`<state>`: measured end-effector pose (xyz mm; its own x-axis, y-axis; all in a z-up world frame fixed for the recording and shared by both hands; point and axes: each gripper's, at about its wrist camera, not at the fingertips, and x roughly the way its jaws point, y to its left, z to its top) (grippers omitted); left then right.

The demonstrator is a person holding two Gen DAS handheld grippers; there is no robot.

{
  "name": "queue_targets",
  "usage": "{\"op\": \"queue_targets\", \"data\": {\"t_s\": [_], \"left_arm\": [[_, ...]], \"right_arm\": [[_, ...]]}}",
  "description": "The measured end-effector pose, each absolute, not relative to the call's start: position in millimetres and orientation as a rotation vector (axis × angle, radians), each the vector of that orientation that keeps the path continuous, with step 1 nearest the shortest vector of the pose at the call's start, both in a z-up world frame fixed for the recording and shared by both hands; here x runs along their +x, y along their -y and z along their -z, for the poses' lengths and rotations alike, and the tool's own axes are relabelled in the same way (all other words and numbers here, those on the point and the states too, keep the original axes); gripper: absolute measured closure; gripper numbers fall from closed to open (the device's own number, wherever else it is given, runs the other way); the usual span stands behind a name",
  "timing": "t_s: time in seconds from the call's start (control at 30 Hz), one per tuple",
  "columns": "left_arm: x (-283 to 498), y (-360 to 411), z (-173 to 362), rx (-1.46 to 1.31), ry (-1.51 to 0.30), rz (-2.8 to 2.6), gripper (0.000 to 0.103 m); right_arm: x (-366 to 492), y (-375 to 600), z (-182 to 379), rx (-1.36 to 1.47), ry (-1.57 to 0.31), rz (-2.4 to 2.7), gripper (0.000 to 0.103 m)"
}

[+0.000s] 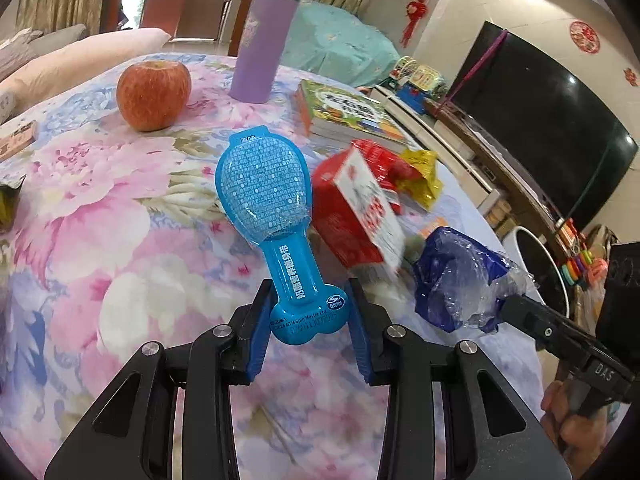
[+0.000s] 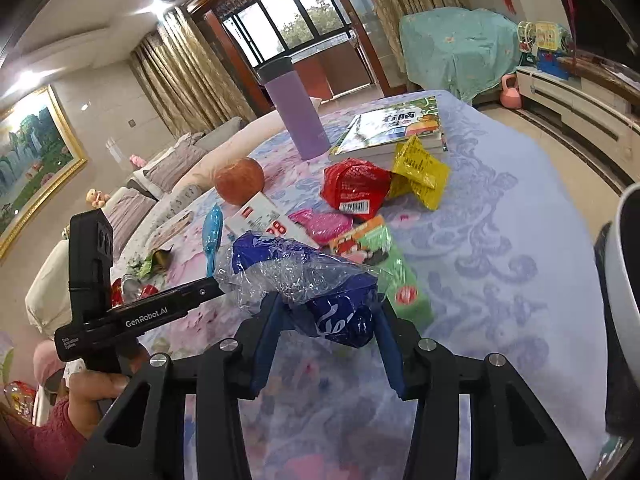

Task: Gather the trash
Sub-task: 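Carry the blue toy and blue bag over the bin with both tools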

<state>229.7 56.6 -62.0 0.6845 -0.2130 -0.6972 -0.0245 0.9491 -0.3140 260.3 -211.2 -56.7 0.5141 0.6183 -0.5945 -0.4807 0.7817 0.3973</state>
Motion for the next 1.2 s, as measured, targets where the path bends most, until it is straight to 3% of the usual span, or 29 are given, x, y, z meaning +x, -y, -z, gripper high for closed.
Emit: {"op": "queue_targets", "data": {"t_s": [1.2], "left_arm": [[198.9,121.9,37.9,-0.068,-0.842,0.475,0.069]], "right_arm": [[201.9,364.2,52.8,0.382,-0.707,-0.366,0.057]]}}
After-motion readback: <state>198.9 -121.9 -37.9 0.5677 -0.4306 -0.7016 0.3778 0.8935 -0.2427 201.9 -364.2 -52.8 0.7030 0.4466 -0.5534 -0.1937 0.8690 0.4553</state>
